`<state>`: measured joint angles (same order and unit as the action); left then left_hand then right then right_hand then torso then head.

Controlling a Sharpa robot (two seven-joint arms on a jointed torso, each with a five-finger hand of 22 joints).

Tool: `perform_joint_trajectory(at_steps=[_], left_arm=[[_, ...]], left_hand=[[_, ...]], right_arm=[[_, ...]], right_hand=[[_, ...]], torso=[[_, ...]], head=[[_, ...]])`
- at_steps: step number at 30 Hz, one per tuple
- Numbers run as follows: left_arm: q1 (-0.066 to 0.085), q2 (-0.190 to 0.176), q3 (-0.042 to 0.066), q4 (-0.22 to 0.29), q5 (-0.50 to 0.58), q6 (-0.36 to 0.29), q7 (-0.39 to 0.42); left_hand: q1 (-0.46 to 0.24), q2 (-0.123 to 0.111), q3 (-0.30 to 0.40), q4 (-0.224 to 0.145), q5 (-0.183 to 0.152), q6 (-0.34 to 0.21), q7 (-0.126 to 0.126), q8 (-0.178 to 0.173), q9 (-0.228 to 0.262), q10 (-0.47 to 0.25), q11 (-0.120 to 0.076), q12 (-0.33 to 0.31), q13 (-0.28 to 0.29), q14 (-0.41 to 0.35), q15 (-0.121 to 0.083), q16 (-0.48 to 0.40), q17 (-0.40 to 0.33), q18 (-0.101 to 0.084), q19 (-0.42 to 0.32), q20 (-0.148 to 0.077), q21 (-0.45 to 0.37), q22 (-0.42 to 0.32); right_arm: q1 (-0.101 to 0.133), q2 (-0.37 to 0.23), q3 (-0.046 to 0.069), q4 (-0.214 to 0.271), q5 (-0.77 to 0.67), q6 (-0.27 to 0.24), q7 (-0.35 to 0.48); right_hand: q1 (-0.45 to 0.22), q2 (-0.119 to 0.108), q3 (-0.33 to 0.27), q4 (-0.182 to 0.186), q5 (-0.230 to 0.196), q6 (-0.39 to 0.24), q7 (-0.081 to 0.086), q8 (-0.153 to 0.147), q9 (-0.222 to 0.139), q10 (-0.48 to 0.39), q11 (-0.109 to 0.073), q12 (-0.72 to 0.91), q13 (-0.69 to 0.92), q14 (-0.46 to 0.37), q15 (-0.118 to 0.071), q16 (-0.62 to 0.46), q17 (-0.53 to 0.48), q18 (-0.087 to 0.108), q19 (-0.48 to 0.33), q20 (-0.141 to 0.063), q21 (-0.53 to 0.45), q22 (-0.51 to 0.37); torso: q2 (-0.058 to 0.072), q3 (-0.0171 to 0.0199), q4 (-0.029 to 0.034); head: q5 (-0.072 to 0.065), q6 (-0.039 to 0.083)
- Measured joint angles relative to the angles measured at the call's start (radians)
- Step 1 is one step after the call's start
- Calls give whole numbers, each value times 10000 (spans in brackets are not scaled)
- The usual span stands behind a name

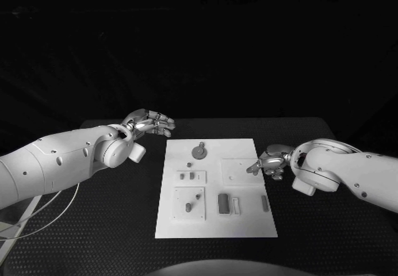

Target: Assemble the parts on the task board

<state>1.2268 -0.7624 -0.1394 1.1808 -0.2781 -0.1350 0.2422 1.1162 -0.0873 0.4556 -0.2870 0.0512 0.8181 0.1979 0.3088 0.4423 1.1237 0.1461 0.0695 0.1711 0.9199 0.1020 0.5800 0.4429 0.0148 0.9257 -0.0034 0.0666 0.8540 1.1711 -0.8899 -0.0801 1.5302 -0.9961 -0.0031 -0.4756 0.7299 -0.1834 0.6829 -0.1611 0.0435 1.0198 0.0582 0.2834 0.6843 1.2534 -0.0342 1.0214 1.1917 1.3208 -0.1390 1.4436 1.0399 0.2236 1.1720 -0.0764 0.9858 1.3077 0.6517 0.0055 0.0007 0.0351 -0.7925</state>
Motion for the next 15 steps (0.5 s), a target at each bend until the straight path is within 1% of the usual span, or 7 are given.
perform_joint_trajectory(at_steps=[1, 3, 5, 8, 10, 12, 15], left_arm=[[0, 0, 0, -2, 0, 2, 1], [0, -1, 0, -4, 0, 2, 2], [0, -2, 0, -6, 0, 2, 4], [0, -4, 0, -24, 0, 1, 8], [0, -1, 0, -26, 0, 1, 9], [-1, 8, 0, -28, 0, 1, 9], [-1, 28, 0, -34, 0, 1, 9]], left_hand=[[-2, -2, 0, 0, 0, 0, 0, 0, -1, 0, 0, 0, 0, 0, 0, 0, 2, 1, 0, 0, 0, -1], [-43, -42, 0, 0, 0, -36, 36, 0, -10, 0, 0, 0, -2, 0, 0, -13, 19, 0, -36, 36, 0, -11], [-85, -85, 0, 0, 0, -66, 7, 0, -10, 0, 0, 0, -11, 0, 0, -71, 32, 1, -36, 36, 0, -13], [-106, -106, 0, 0, 0, -72, 1, 0, -10, 0, 0, 0, -12, 0, 0, -71, 40, 1, -36, 36, 0, -23], [-106, -106, 0, 0, 0, -72, 1, 0, -10, 0, 0, 0, -12, 0, 0, -71, 52, 0, -36, 36, 0, -23], [-106, -106, 0, 0, 0, -72, 1, 0, -10, 0, 0, 0, -12, 0, 0, -71, 52, 0, -36, 36, 0, -23], [-106, -106, -23, 23, 0, -72, 1, 0, -18, 0, 0, 0, -12, 0, 0, -71, 63, 0, -36, 36, 0, -22]], right_arm=[[2, -61, 1, 13, -108, 28, -1], [2, -198, 1, 28, -345, 140, -16], [1, -306, -4, 50, -523, 261, -39], [0, -535, -23, 178, -810, 454, -81], [-4, -705, -75, 273, -1026, 558, -114], [-24, -823, -129, 341, -1180, 645, -146], [-98, -988, -240, 540, -1372, 788, -194]], right_hand=[[48, 41, -23, -78, 0, 110, -109, 46, 37, 24, -24, 5, 0, 1, -1, 0, 13, 0, 1, -1, 0, 0], [117, 110, -108, -184, 0, 159, -128, 99, 124, 103, -97, 87, 1, 15, -14, 0, 19, -1, 4, -2, 0, 0], [117, 110, -149, -225, 0, 215, -151, 99, 163, 178, -103, 87, 9, 33, -4, 0, 18, 0, 37, -1, 2, 0], [112, 242, -178, -253, 0, 231, -162, 135, 201, 192, -90, 87, -3, 35, -5, 0, -5, 0, 39, -3, 2, -1], [112, 379, -255, -330, 0, 232, -162, 135, 226, 193, -90, 87, -25, 35, -5, 0, -19, 0, 12, 25, 2, -1], [130, 443, -302, -377, 0, 232, -162, 135, 232, 193, -89, 87, -52, 35, -5, 0, -45, 0, -18, 55, 2, -1], [86, 648, -360, -518, 0, 298, -178, 135, 239, 217, -113, 65, -69, 35, -5, 0, -54, 1, -18, 55, 2, -1]], torso=[[1, 4, 0], [2, 11, -3], [3, 12, -5], [6, 11, -11], [9, 11, -17], [11, 12, -26], [12, 12, -37]], head=[[-5, 3], [-19, 4], [-39, -7], [-64, -19], [-86, -25], [-109, -36], [-136, -59]])
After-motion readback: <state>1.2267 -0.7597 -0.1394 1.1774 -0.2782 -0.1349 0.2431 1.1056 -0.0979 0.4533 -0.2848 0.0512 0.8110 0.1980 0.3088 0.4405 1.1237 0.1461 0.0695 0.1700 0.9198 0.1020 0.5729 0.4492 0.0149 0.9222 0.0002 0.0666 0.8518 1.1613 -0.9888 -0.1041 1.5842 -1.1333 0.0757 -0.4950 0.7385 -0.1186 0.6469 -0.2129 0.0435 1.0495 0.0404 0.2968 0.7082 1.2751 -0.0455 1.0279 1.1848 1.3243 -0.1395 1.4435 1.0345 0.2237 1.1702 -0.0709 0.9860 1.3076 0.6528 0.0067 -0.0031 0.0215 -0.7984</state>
